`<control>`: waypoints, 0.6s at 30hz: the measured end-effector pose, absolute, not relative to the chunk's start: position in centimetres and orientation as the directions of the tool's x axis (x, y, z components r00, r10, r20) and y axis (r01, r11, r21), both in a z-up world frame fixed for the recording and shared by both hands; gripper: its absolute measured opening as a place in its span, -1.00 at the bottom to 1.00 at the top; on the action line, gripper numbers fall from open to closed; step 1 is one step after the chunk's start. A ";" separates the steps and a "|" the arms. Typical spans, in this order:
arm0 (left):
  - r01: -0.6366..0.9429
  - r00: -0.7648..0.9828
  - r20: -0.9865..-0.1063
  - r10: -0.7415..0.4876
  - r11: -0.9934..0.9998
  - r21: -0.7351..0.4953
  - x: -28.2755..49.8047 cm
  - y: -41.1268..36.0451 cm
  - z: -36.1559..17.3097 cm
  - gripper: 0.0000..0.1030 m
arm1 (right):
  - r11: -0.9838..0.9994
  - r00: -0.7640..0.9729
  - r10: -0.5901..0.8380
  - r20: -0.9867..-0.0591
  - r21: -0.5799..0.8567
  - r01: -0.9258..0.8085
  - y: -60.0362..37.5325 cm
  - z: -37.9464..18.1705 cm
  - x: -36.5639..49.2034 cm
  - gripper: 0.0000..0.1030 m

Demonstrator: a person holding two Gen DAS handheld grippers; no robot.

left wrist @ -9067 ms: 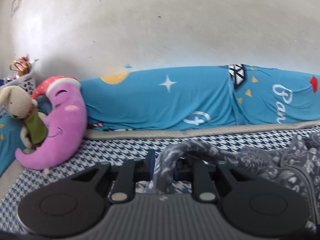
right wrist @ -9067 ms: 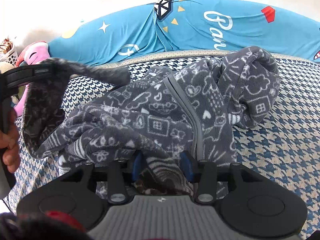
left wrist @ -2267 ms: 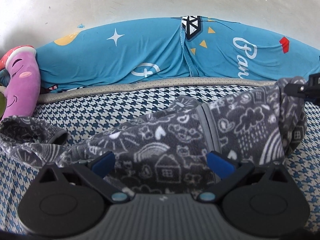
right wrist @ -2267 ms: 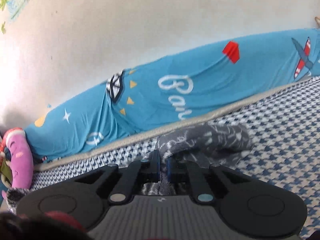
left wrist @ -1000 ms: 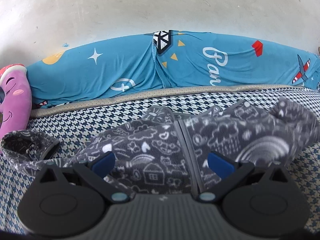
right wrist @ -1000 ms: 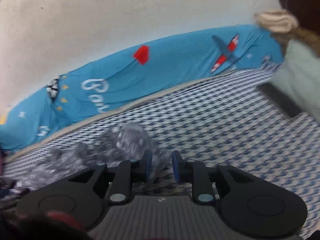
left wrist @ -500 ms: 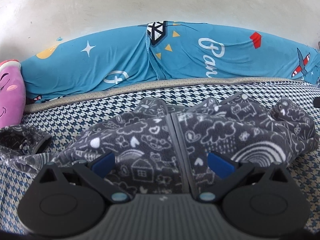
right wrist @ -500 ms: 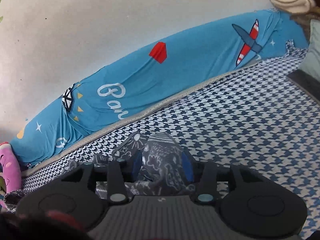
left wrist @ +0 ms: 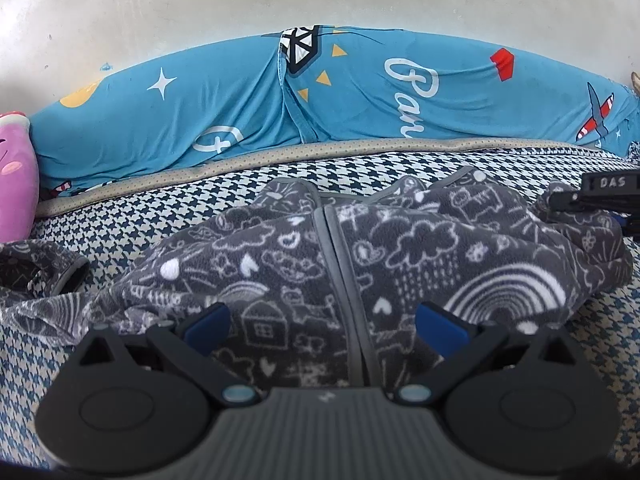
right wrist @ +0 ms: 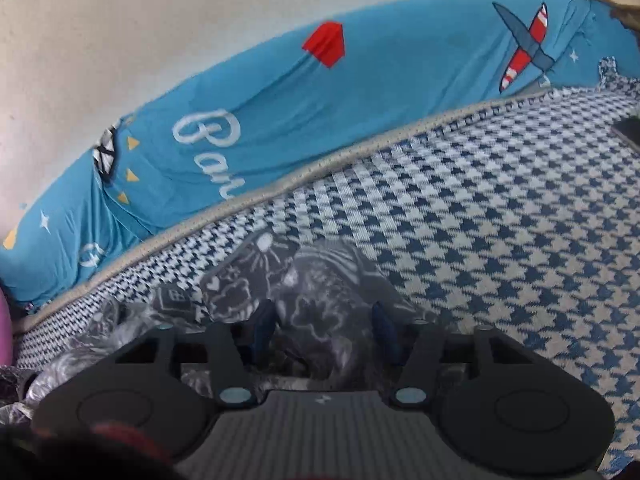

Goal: Fold clothes

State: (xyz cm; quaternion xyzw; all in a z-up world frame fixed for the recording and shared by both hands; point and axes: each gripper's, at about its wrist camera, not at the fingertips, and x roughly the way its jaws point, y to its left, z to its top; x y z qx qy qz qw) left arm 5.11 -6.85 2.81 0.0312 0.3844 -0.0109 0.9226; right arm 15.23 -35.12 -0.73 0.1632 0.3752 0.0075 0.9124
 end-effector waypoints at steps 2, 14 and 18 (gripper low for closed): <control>0.044 0.703 -0.711 0.001 0.998 0.045 5.1 -6.7 2.9 1.00 | 0.957 0.700 0.111 -0.705 0.266 0.116 -35.0 -1.3 15.3 -0.66; 0.042 0.714 -0.701 0.011 0.997 0.058 4.7 -6.2 3.5 1.00 | 0.899 0.836 0.017 -0.548 0.374 0.227 -37.6 4.8 9.1 -0.81; 0.044 0.717 -0.697 0.024 0.996 0.080 4.0 -5.9 3.5 1.00 | 0.874 0.834 -0.027 -0.550 0.392 0.287 -37.3 6.0 6.7 -0.81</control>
